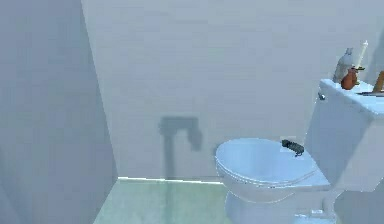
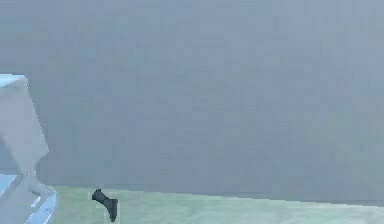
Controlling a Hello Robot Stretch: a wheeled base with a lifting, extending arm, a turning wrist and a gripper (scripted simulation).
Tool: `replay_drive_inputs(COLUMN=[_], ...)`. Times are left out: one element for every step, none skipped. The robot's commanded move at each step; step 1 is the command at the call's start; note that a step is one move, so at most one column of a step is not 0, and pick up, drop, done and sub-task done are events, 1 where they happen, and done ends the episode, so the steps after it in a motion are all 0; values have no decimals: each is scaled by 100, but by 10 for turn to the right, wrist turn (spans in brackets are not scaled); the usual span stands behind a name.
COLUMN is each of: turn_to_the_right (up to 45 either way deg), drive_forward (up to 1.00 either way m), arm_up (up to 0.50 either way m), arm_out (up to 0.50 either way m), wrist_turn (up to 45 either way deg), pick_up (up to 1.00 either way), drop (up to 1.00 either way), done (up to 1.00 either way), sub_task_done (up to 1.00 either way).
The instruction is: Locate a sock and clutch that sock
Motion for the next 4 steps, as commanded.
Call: replay_drive_inputs(turn_to_the_right=[450,450,240,0], drive_forward=[0,0,0,45], arm_up=[0,0,0,0], arm_out=[0,0,0,0], wrist_turn=[0,0,0,0], pick_up=[0,0,0,0], drop=[0,0,0,0], done=[0,0,0,0], sub_task_done=[0,0,0,0])
